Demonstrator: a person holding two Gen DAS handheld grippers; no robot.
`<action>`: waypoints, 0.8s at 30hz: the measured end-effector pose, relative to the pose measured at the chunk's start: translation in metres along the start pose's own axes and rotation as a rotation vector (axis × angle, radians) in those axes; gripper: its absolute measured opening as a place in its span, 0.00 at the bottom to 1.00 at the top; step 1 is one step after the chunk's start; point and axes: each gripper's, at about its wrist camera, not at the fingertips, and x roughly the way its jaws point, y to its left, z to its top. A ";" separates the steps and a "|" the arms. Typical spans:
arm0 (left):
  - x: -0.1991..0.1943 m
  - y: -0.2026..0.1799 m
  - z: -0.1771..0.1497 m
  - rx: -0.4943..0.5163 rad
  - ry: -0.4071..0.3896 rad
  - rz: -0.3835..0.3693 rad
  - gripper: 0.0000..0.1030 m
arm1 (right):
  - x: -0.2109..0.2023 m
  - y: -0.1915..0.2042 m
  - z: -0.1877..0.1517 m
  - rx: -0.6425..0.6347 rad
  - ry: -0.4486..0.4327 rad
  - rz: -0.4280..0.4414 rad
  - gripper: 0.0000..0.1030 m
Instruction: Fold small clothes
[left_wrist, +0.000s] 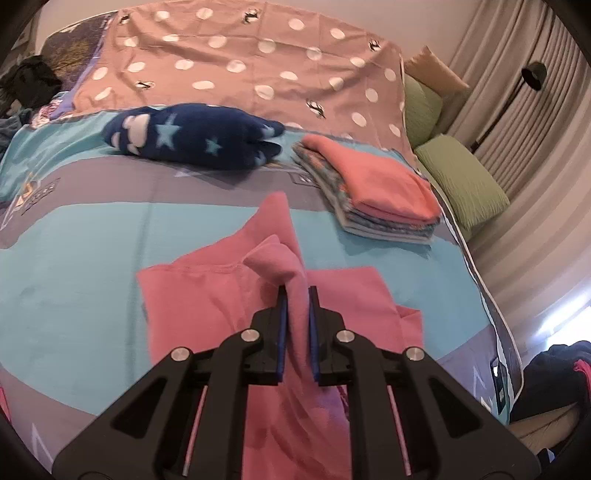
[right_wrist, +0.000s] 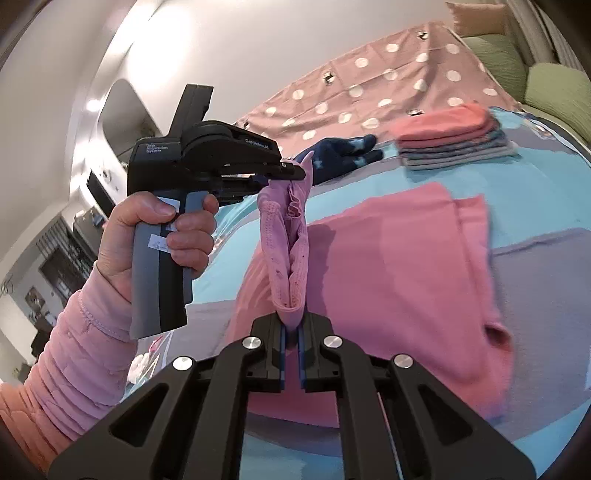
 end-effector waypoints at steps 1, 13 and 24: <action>0.003 -0.007 0.000 0.008 0.006 -0.001 0.10 | -0.004 -0.004 0.000 0.009 -0.006 -0.002 0.04; 0.054 -0.095 -0.016 0.159 0.090 0.024 0.10 | -0.045 -0.065 -0.008 0.154 -0.023 0.000 0.04; 0.089 -0.133 -0.032 0.228 0.154 0.067 0.10 | -0.064 -0.086 -0.023 0.210 -0.009 0.000 0.04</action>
